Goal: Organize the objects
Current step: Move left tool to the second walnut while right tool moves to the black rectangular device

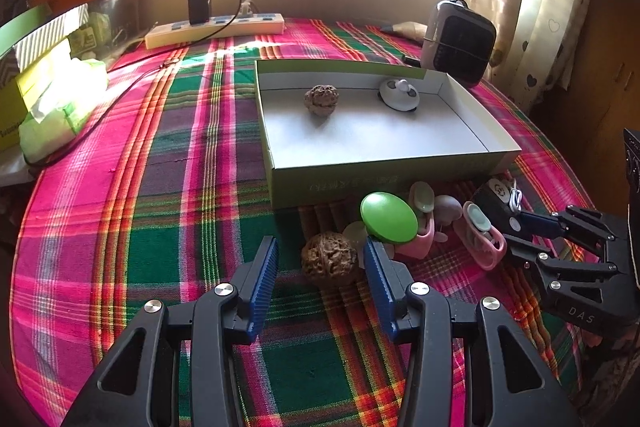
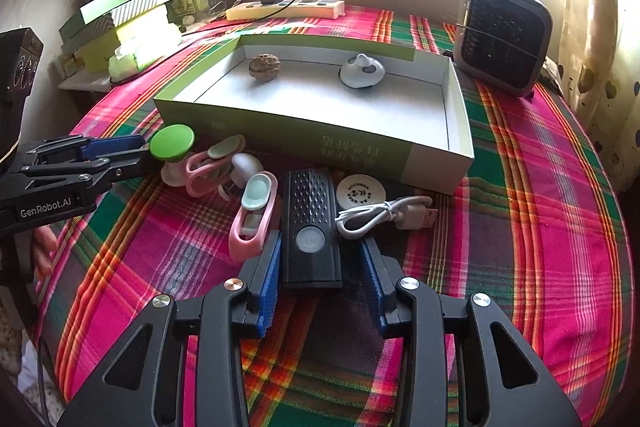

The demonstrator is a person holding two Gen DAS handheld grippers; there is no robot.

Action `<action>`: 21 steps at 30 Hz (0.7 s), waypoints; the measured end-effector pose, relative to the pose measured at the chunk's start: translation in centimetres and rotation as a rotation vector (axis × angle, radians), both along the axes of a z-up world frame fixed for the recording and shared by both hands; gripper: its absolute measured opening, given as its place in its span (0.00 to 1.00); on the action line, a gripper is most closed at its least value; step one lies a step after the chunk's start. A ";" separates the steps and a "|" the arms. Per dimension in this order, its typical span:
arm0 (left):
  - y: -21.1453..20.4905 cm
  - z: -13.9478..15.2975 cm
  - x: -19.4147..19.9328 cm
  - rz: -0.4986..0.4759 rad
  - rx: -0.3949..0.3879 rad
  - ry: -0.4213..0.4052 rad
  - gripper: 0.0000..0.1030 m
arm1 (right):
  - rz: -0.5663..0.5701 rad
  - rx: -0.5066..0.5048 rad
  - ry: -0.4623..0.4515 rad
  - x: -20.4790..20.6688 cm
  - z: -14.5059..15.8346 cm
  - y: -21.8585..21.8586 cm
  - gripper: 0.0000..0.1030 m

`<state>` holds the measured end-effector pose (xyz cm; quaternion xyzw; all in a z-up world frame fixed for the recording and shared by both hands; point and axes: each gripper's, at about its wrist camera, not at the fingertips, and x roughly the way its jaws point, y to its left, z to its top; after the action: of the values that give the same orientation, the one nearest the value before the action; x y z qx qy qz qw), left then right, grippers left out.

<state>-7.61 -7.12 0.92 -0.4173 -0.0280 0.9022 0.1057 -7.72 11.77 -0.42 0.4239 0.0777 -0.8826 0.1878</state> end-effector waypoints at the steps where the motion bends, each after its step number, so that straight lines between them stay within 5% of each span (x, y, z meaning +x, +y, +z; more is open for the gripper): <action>1: 0.1 -0.1 0.0 0.002 -0.009 -0.002 0.41 | 0.000 0.002 0.001 0.0 0.0 -0.1 0.37; 11: 0.0 -0.4 -0.2 0.022 -0.009 -0.012 0.41 | 0.001 0.006 0.003 -0.3 0.0 -0.2 0.37; 14: 0.0 -0.4 -0.2 0.027 -0.009 -0.013 0.40 | 0.005 0.005 0.005 -0.2 0.0 -0.3 0.29; 21: 0.2 -0.3 -0.1 0.022 -0.013 -0.011 0.29 | 0.005 0.003 0.005 -0.2 0.0 -0.3 0.27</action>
<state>-7.69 -6.96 0.58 -0.4224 -0.0274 0.9012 0.0929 -7.92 11.44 -0.42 0.4217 0.0803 -0.8832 0.1890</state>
